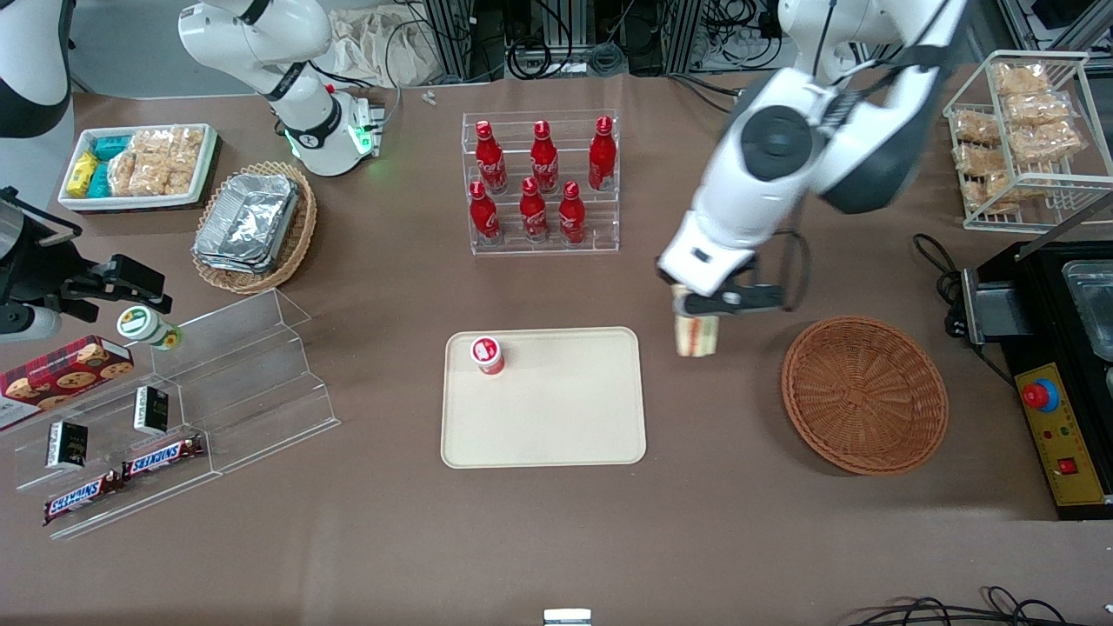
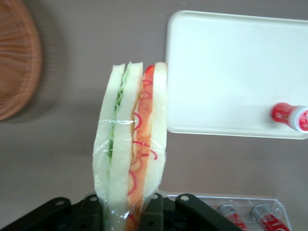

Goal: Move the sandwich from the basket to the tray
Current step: 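Carry the held sandwich over the white tray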

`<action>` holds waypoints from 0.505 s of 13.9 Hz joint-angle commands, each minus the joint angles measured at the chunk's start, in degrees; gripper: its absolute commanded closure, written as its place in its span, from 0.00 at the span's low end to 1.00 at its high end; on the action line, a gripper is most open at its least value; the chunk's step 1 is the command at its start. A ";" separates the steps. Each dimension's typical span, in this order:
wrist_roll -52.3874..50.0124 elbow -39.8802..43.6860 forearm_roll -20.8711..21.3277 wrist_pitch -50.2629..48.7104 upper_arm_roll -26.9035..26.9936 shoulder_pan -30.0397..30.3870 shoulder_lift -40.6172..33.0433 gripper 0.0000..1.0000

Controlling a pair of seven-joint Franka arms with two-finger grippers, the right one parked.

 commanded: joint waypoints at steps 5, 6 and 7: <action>-8.71 10.01 13.55 4.52 0.46 -9.77 18.78 1.00; -9.07 11.68 13.92 5.57 0.46 -9.77 21.51 1.00; -8.99 13.44 14.09 6.37 0.63 -9.85 24.50 1.00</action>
